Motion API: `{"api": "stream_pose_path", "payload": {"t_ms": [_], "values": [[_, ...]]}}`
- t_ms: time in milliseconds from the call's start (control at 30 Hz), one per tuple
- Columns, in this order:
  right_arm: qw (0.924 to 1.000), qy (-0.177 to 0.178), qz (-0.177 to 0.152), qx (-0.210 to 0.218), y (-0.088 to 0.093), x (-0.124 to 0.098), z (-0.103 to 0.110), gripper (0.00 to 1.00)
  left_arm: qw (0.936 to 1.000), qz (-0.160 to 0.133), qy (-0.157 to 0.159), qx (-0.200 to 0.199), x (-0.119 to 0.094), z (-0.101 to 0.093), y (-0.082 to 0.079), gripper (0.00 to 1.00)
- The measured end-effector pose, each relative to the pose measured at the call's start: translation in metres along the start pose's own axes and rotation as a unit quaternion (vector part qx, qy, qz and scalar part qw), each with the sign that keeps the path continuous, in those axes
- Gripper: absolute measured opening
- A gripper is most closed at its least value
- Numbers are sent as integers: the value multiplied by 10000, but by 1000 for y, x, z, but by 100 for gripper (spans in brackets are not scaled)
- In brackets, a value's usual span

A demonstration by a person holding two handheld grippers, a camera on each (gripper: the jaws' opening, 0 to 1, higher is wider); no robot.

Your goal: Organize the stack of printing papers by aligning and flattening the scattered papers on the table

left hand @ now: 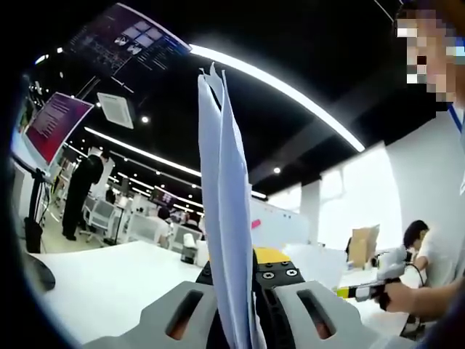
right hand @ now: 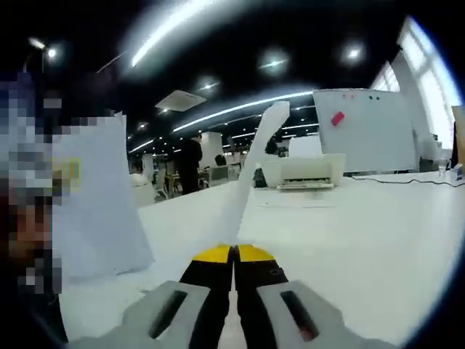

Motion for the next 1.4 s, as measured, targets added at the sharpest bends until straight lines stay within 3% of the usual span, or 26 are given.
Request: {"api": "stream_pose_path", "payload": {"t_ms": [267, 467, 800, 1000, 1267, 1400], "values": [[9980, -159, -392, -464, -40, -2, 10, 0, 10000, 11, -1, 18, 2, 0, 1, 6], [9962, -261, -582, -595, -59, -6, 13, 0, 10000, 8, -15, 43, 1, 0, 0, 6], [9931, -563, -873, -542, -81, -13, 25, 0, 10000, 27, 3, 52, 1, 0, -1, 6], [9885, -961, -1127, -306, -94, -19, 38, 0, 10000, 38, 30, 60, 1, -2, -1, 6], [9850, -1208, -1184, -334, -105, -23, 53, 0, 10000, 44, 42, 69, 2, -2, 0, 6], [9807, -1504, -1152, -480, -109, -24, 68, 0, 10000, 40, 34, 61, 2, -2, 0, 6]]}}
Point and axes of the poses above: the point that each gripper's makers call its tool centre point, and the gripper's own axes: x roughly forward along the fingers, z roughly to its left, y roughly out of its underside, the point moved 3 cm from there along -x, roughly backward along the fingers, and after that the axes turned 10 degrees about -y, right-handed, at the moved point
